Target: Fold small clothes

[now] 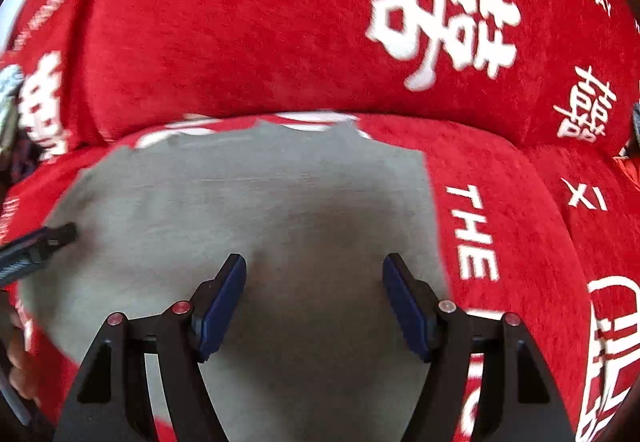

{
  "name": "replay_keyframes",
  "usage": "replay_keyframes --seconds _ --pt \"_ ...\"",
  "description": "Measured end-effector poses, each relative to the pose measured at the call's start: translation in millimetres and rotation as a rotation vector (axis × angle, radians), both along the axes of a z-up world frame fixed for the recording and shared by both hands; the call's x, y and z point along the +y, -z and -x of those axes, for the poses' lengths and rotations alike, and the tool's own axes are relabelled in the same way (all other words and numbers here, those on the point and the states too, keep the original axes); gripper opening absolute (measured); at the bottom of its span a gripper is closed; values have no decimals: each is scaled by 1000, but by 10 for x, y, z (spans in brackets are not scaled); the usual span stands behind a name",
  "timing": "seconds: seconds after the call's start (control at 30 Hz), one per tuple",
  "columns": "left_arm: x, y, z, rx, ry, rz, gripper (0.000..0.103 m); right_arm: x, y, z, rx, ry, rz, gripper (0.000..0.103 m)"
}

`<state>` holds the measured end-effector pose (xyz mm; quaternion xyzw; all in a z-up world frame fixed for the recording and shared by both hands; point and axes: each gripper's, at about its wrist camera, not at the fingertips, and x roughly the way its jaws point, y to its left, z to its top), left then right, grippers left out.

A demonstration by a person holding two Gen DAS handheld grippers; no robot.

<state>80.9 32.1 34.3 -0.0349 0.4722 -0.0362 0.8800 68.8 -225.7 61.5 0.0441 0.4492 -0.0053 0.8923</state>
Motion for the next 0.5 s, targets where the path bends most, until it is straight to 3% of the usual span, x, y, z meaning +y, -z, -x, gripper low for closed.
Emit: replay_keyframes --seconds 0.17,0.23,0.33,0.5 --pt "-197 81 274 -23 39 -86 83 395 75 294 -2 -125 61 74" --pt "-72 102 310 -1 22 -50 91 364 184 348 26 -113 87 74" --pt "180 141 387 23 -17 -37 91 58 227 477 14 -52 30 73" --pt "620 -71 790 -34 -62 52 91 -261 134 691 15 35 -9 74"
